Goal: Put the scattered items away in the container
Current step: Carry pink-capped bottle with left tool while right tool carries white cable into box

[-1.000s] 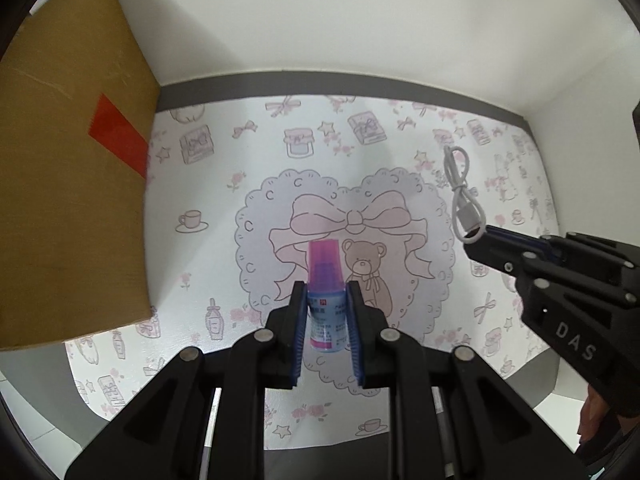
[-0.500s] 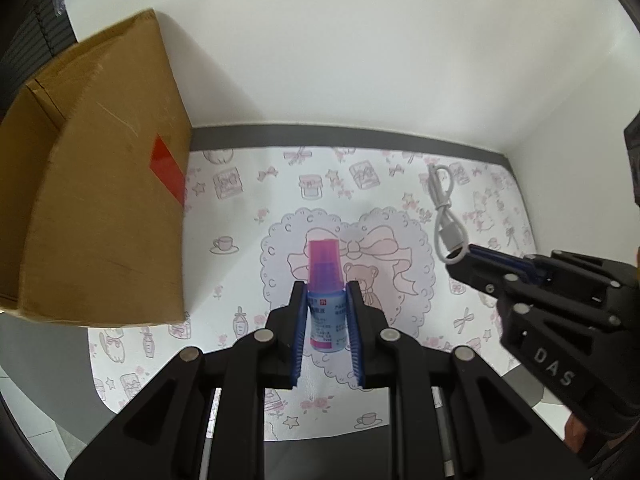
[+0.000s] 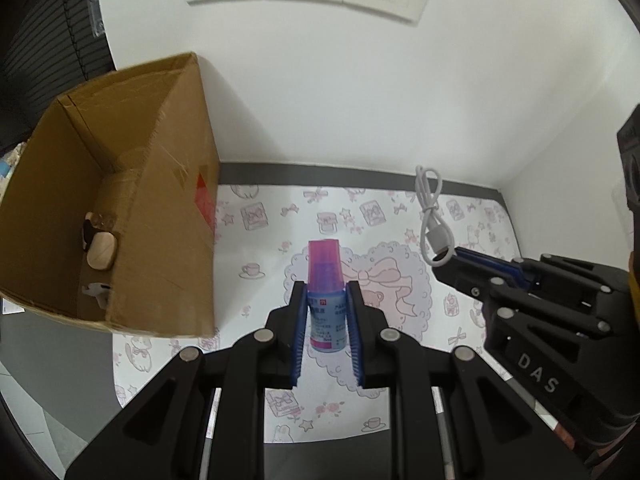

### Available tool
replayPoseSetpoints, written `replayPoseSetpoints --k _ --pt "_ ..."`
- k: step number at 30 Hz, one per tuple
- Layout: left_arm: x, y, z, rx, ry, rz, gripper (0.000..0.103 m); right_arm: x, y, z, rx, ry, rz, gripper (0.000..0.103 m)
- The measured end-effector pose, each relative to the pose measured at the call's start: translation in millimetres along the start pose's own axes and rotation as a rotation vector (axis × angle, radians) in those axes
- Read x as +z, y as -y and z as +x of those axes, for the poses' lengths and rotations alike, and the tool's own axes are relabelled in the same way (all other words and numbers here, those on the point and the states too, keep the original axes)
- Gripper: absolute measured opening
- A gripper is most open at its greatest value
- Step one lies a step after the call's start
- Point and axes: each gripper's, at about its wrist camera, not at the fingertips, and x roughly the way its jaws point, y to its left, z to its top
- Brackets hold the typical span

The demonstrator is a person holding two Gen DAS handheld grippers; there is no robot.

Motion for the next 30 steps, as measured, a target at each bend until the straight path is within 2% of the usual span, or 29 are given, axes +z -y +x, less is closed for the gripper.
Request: replayPoseSetpoints --k 13,30 --pt "18 -12 -29 0.003 0.072 -0.008 0.019 20 -32 -20 0.002 0.051 -0.038 0.01" --pt "29 -61 -63 0.022 0.146 -0.051 0.019 42 -80 -35 0.0 0.101 -0.094 0.01"
